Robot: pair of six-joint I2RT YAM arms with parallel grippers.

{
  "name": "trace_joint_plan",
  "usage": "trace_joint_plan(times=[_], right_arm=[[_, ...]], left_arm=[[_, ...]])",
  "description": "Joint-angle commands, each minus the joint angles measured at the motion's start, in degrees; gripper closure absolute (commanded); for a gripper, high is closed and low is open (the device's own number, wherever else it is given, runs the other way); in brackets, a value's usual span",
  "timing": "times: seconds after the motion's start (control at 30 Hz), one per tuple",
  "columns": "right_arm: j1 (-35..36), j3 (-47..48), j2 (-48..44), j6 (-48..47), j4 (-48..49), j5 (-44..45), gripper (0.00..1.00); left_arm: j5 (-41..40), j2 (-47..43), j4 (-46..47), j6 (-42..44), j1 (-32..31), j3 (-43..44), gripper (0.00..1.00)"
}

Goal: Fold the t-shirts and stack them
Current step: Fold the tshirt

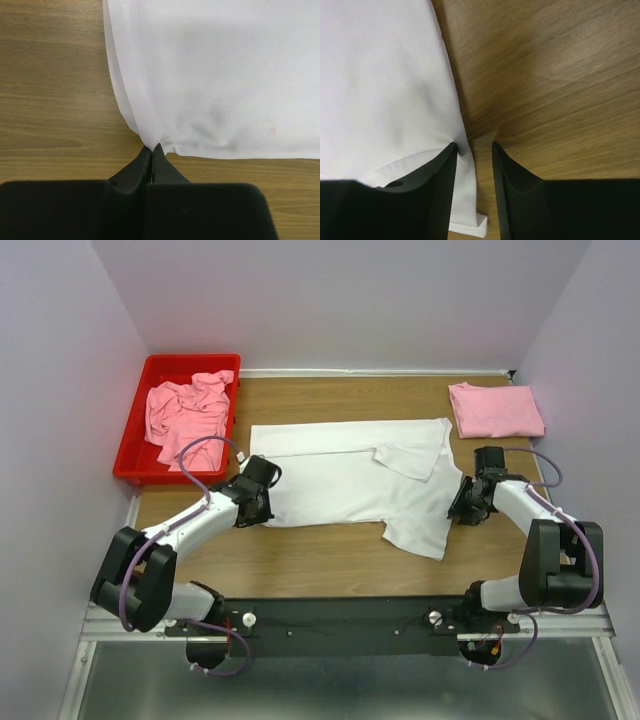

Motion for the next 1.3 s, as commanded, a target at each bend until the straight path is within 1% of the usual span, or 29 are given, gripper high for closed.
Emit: trace_joint_plan(times=[0.0, 0.23, 0.3, 0.33, 0.37, 0.47, 0.5, 0.53, 0.57, 0.77, 0.83, 0.97, 1.0, 1.07, 1.1, 1.17, 1.2, 1.27], right_arm=[[-0.71, -1.95, 1.6, 1.27, 3.31, -2.42, 0.6], [-0.8, -2.65, 1.25, 1.97, 3.84, -3.13, 0.66], [-0.8, -2.74, 1.25, 2.06, 3.93, -3.3, 0.69], [-0.89, -2.74, 1.34, 2.06, 4.02, -3.3, 0.71], [-0.8, -2.74, 1.51, 2.06, 4.02, -3.3, 0.79], [-0.89, -2.83, 0.73, 2.41, 3.76, -3.3, 0.89], [-0.89, -2.56, -0.58, 2.5, 3.5, -2.61, 0.9], [-0.97, -2.39, -1.21, 2.59, 2.54, -2.17, 0.97], [-1.06, -1.95, -1.91, 2.41, 1.83, -1.73, 0.99], [-1.59, 0.43, -6.83, 2.15, -4.49, -1.99, 0.99], [-1.77, 1.13, -7.19, 1.54, -4.77, -1.81, 0.99], [-1.77, 4.9, -5.79, 1.0, -4.95, -1.54, 0.99], [-1.77, 6.65, -4.83, 1.09, -4.86, -1.81, 0.99], [-1.77, 8.77, -2.98, 0.92, -4.68, -2.25, 0.99], [-1.77, 10.86, -0.53, 0.57, -4.51, -2.94, 0.99], [-1.77, 12.98, 2.47, 0.13, -4.15, -4.09, 0.99], [-1.77, 15.17, 4.74, -0.05, -4.07, -5.31, 0.99], [-1.85, 17.98, 6.34, -0.05, -3.28, -5.41, 0.99]], left_arm=[[0.89, -1.3, 0.87, 0.53, -0.09, -1.02, 1.0], [0.72, -1.56, 0.69, 0.44, 0.0, -0.94, 1.0], [0.72, -1.39, 0.61, 0.44, 0.0, -0.85, 1.0], [0.72, -1.47, 0.61, 0.44, 0.08, -0.85, 1.0], [0.72, -1.65, 0.52, 0.44, 0.17, -0.85, 1.0], [0.54, -2.09, -0.09, 0.27, 0.44, -0.5, 1.0], [0.63, -2.61, -0.36, 0.26, 0.7, -0.41, 1.0], [0.89, -2.96, -1.06, 0.26, 0.79, -0.06, 1.0], [0.98, -3.23, -1.32, 0.26, 0.96, 0.03, 1.0], [2.38, -7.18, -3.7, 0.97, 1.93, 0.56, 1.0], [3.0, -8.24, -3.53, 1.75, 2.89, 0.38, 1.0], [7.29, -8.15, -1.51, 4.65, 7.89, 0.82, 1.0], [7.92, -7.72, -1.07, 5.27, 9.65, 1.08, 1.0], [8.8, -7.1, 0.42, 6.5, 11.24, 2.31, 1.0], [8.72, -5.62, 0.95, 6.77, 11.86, 2.84, 1.0], [8.72, -3.42, 2.27, 7.56, 12.04, 4.94, 1.0], [8.8, -0.88, 2.71, 8.26, 12.21, 5.82, 1.0], [8.11, 2.46, 3.41, 9.14, 12.74, 7.84, 1.0]])
